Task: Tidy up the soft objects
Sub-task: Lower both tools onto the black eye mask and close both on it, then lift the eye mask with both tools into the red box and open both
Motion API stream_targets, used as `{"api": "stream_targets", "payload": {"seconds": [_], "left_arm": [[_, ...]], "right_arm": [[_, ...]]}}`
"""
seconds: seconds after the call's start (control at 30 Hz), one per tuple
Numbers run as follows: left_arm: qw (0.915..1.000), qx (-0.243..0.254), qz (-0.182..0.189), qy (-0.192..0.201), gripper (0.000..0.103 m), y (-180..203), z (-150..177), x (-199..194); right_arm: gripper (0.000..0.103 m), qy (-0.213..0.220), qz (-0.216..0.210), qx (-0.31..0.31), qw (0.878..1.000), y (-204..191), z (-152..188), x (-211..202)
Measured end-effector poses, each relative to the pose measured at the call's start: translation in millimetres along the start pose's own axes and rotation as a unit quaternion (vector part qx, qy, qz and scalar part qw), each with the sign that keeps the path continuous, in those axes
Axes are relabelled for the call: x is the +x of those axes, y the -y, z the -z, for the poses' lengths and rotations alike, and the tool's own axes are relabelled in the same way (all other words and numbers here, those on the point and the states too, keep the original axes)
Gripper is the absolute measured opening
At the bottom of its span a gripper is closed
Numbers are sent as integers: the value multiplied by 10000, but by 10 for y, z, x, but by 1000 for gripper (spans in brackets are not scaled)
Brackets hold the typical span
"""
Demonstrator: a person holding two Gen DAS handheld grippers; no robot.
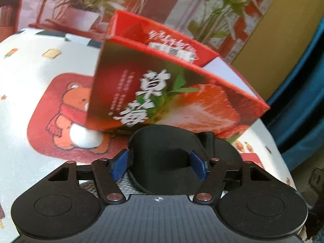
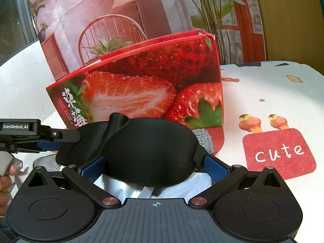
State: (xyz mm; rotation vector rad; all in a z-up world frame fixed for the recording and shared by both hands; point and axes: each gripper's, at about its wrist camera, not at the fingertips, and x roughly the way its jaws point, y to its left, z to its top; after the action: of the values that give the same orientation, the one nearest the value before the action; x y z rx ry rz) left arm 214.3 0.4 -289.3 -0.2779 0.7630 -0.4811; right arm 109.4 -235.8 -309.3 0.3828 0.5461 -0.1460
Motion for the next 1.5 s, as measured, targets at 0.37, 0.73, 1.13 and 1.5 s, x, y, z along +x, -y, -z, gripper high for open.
{"api": "stream_targets", "payload": {"seconds": [0.37, 0.73, 1.13, 1.5], "left_arm": [[9990, 432, -118, 86, 42, 159, 233, -277], [9981, 548, -264, 30, 42, 86, 357, -221], [9983, 547, -204, 94, 42, 95, 352, -260], [9971, 671, -126, 351, 39, 184, 343, -421]], "right_arm": [[103, 46, -14, 154, 9999, 46, -6, -7], [103, 187, -62, 123, 9997, 44, -1, -64], [83, 449, 149, -320, 9984, -107, -83, -271], [48, 805, 26, -250, 9964, -99, -230, -559]]}}
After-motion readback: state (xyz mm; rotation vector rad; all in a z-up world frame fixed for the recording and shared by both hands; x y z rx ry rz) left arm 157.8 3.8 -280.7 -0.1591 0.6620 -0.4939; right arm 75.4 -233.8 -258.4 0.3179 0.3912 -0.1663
